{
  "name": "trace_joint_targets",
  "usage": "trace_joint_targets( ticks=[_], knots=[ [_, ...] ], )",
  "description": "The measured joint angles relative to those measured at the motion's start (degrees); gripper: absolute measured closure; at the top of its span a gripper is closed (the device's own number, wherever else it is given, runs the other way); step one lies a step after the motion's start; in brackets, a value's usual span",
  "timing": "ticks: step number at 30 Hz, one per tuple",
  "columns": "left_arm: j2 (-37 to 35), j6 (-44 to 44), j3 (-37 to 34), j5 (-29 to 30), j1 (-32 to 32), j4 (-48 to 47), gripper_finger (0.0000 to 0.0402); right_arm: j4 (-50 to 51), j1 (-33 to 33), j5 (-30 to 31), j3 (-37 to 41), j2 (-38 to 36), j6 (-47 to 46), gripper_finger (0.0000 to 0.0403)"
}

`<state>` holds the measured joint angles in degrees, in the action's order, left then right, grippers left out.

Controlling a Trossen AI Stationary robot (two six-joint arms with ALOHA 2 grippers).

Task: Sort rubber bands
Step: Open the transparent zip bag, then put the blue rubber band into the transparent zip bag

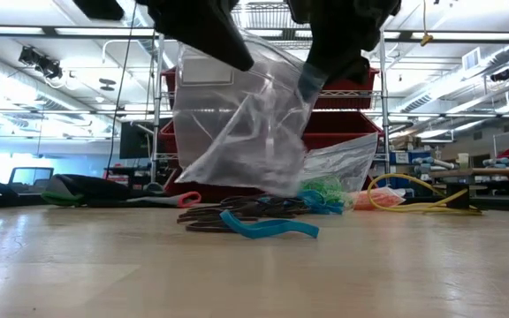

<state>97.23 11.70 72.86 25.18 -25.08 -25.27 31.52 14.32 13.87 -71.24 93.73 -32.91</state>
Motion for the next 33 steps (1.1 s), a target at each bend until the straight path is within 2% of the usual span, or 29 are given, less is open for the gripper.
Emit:
trace_joint_targets(
  ticks=[3,12,16,20,25,28,33],
  knots=[
    [0.0,-0.6,0.0,-2.8,0.0,0.7,0.0392,-0.3,-0.8,0.0,0.0,0.0,-1.2,0.0403],
    [0.0,-4.5,0.0,-3.4,0.7,-0.3,0.0391,-5.2,-1.0,1.9,0.0,0.0,1.0,0.0403],
    [0.0,-5.9,0.0,-2.1,1.5,-0.2,0.0371,-8.5,-0.6,2.0,0.0,0.0,3.2,0.0403],
    [0.0,-7.4,0.0,0.5,1.8,0.2,0.0320,-8.9,-0.4,2.9,0.0,0.0,4.1,0.0403],
    [0.0,-9.4,0.0,1.5,1.8,0.9,0.0230,-8.5,-0.2,4.2,0.0,0.0,4.1,0.0403],
    [-0.5,-9.6,0.0,4.5,1.5,0.5,0.0181,-6.9,0.1,6.5,0.0,0.0,4.1,0.0403],
    [-4.1,-9.5,0.0,8.7,-0.1,-0.4,0.0138,-0.7,0.3,12.6,0.0,0.0,3.0,0.0403]
  ],
)
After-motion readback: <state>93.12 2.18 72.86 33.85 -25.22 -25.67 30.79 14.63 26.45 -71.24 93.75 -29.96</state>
